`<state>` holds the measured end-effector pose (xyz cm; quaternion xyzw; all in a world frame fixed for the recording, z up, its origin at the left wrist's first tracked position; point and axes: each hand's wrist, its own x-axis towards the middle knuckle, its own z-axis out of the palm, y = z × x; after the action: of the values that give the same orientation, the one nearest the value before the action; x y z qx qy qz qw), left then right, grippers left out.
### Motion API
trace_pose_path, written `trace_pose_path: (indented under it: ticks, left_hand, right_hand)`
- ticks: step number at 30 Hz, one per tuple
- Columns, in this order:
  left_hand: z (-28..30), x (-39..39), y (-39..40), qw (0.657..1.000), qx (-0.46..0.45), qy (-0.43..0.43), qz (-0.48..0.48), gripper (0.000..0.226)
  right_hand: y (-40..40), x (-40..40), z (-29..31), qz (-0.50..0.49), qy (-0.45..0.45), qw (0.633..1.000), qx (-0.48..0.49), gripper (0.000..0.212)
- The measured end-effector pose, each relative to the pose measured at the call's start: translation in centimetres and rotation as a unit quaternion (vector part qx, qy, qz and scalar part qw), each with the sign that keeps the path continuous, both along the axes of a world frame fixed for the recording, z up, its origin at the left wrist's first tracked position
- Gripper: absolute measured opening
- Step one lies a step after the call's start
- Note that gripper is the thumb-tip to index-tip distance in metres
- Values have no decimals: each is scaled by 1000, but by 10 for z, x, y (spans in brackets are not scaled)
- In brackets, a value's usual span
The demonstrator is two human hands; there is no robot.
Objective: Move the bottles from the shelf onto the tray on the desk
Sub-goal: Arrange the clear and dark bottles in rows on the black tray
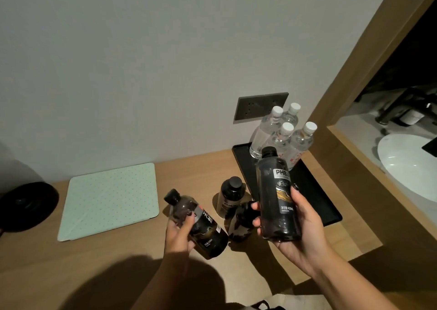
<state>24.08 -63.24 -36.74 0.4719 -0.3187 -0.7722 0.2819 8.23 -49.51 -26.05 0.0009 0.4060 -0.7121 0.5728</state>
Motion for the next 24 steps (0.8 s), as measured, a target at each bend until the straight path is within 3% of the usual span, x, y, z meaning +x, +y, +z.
trace_pose_path:
  ticks: [3, 6, 7, 9, 11, 15, 18, 21, 24]
  left_hand:
    - [22, -5, 0, 991, 82, 79, 71, 61]
    - [47, -17, 2, 981, 119, 128, 89, 54]
    - [55, -22, 3, 980, 118, 138, 81, 50]
    - [68, -34, 6, 985, 92, 131, 62, 49]
    - [79, -46, 11, 994, 55, 93, 34, 59]
    - [90, -75, 28, 998, 17, 54, -2, 69]
    - [97, -103, 48, 998, -5, 62, -5, 87]
    - [103, -126, 65, 997, 14, 76, 8, 59]
    - [108, -147, 80, 995, 34, 88, 24, 35]
  right_hand:
    - [3, -8, -2, -26, 12, 1000, 3, 92]
    - [10, -20, 0, -44, 14, 999, 15, 96]
    - [12, -26, 1, -40, 23, 999, 27, 90]
    - [17, -42, 0, -30, 71, 995, 67, 59]
    - [22, -61, -1, -20, 132, 986, 103, 42]
    - [23, -102, -10, 8, 214, 966, 142, 40]
    - [18, -138, -25, 29, 211, 964, 157, 37]
    - [4, -166, -49, 45, 204, 966, 149, 41]
    - [-9, -185, -73, 85, 320, 929, 165, 54]
